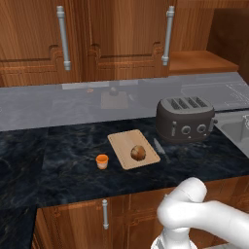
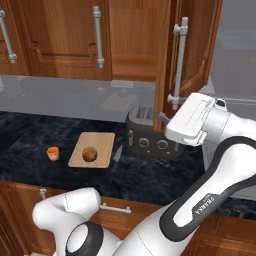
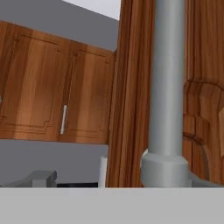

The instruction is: Pick the bread, place it on the cutting board, pick the jam, place it on the counter, and close the cabinet.

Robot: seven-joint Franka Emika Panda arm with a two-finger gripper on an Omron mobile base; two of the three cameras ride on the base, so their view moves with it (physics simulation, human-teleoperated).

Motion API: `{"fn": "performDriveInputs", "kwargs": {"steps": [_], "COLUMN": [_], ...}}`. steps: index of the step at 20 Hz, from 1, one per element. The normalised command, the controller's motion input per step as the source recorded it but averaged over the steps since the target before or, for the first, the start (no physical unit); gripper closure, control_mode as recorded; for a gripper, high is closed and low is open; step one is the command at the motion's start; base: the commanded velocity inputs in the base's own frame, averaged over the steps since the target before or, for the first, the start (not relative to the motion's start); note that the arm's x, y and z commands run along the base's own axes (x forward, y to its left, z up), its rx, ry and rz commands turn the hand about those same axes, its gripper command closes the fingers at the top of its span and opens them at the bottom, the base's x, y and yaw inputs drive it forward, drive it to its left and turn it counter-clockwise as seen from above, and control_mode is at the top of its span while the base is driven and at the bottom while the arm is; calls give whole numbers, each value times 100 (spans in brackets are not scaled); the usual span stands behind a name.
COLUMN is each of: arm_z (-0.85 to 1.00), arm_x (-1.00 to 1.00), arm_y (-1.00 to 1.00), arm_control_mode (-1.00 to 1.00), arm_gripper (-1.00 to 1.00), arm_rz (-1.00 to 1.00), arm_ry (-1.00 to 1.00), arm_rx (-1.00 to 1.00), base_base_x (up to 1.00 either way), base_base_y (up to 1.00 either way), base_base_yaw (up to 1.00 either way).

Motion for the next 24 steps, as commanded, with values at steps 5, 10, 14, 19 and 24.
{"fn": "performDriveInputs", "kwargs": {"steps": [5,10,14,19,24], "arm_z": [0,0,0,0,0], "arm_x": [0,0,9,24,27], "arm_y": [36,39,46,54,53], "arm_control_mode": [-100,-100,-100,-100,-100], "arm_gripper": [-100,-100,-100,-100,-100], "arm_rz": [-14,-22,-19,-14,-11], "arm_ry": [-3,-4,-2,0,0], "arm_rx": [0,0,0,0,0], "base_base_x": [0,0,0,0,0], "base_base_y": [0,0,0,0,0], "base_base_yaw": [0,0,0,0,0]}}
